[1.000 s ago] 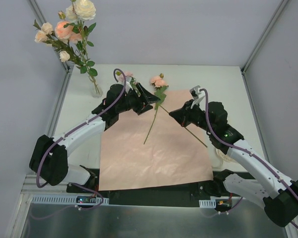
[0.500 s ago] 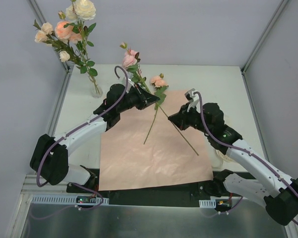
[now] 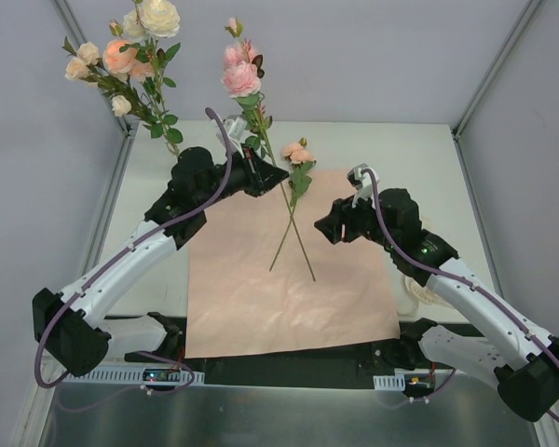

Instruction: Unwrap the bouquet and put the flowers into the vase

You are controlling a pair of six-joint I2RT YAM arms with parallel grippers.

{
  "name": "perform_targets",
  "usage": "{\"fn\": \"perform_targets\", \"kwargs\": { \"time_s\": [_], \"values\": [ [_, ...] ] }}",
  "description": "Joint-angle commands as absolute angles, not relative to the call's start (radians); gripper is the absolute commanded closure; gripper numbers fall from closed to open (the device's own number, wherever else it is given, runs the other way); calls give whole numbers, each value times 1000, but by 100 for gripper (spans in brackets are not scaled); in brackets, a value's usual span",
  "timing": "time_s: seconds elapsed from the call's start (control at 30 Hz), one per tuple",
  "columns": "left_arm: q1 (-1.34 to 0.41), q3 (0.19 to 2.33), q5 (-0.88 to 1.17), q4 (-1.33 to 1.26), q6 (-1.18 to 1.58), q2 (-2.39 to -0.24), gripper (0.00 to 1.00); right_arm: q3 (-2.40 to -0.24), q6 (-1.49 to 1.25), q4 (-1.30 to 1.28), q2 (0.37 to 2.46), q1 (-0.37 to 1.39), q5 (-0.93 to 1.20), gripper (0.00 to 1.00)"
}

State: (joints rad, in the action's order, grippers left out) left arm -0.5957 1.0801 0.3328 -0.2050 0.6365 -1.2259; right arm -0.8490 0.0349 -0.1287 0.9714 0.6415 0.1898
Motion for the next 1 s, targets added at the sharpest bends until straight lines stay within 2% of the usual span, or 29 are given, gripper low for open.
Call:
{"fn": "perform_targets", "kwargs": {
  "time_s": [0.0,0.23,0.43,0.53,0.67,0.97],
  "values": [
    [-603,1176,383,-97,332,-1132,100,-916,48,-144,965,643,152,43],
    [-603,1336,191,77,16,-1052,100,-920,43,-158,988,643,158,43],
    [-572,1478,-191,123,-170,-1060,100,-933,38,-156,1017,643,176,43],
    [-493,1540,-195,124,-118,-1091,100,-933,38,-156,1023,643,175,43],
    [-304,1585,-181,97,-2,-1121,100,-939,41,-166,1026,641,183,43],
    [-206,1640,-313,-106,-18,-1215,100,-946,48,-178,1029,641,164,43]
  ]
}}
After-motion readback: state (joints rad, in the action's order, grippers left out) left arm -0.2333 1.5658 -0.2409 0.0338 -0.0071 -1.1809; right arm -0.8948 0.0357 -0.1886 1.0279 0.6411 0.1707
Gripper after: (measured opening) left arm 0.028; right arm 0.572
